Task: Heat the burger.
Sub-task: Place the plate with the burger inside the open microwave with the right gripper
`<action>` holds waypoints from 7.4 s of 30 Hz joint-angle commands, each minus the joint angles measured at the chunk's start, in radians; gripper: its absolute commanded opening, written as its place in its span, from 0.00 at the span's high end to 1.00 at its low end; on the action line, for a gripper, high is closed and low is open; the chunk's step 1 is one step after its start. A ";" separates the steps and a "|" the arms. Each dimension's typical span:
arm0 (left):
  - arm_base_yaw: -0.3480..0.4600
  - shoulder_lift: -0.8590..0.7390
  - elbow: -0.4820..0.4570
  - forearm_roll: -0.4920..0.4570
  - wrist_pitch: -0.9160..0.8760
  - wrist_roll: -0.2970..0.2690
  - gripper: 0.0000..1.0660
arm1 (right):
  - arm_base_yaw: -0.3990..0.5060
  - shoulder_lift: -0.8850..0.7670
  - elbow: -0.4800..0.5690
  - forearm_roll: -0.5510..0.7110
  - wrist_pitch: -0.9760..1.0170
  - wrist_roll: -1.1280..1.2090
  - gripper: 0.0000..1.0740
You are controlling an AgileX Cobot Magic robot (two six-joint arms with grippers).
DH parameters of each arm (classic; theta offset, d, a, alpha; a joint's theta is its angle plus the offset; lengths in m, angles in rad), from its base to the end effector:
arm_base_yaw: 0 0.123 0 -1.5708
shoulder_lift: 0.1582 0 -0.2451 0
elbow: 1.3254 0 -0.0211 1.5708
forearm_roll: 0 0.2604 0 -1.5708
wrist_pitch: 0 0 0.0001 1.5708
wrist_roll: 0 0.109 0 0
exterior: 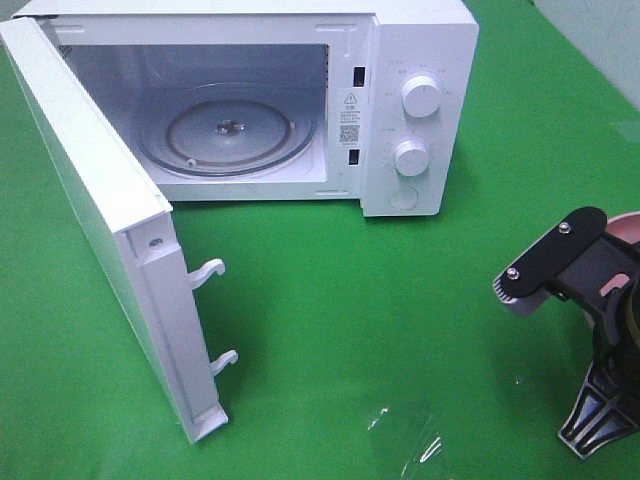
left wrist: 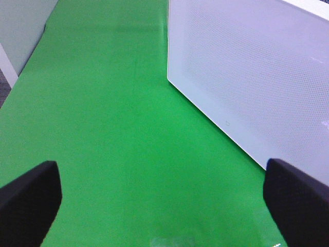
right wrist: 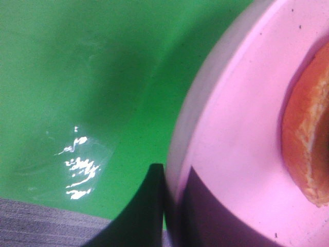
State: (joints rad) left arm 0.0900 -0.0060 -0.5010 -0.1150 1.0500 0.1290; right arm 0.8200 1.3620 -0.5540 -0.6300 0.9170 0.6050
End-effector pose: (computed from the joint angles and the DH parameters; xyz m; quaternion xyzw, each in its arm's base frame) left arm 0.0599 -0.0055 0.2759 0.0186 0.8470 0.0006 0.5313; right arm 0.1742 0.1120 0.1155 -0.2974 0.9237 -0.2020 0.1325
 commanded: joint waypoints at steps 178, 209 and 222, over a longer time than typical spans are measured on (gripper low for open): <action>0.004 -0.023 0.004 -0.005 -0.010 0.002 0.06 | -0.114 0.614 -0.910 0.503 -0.409 -2.044 1.00; 0.004 -0.023 0.004 -0.005 -0.010 0.002 0.06 | -0.114 0.902 -1.321 0.447 -0.334 -1.806 1.00; 0.004 -0.023 0.004 -0.004 -0.010 0.002 0.06 | -0.130 0.992 -1.440 0.429 -0.315 -1.799 1.00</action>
State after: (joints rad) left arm 0.0900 -0.0060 -0.5010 -0.1150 1.0500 0.1290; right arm 0.7020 2.3630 -1.9740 -0.1870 0.6570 -1.2020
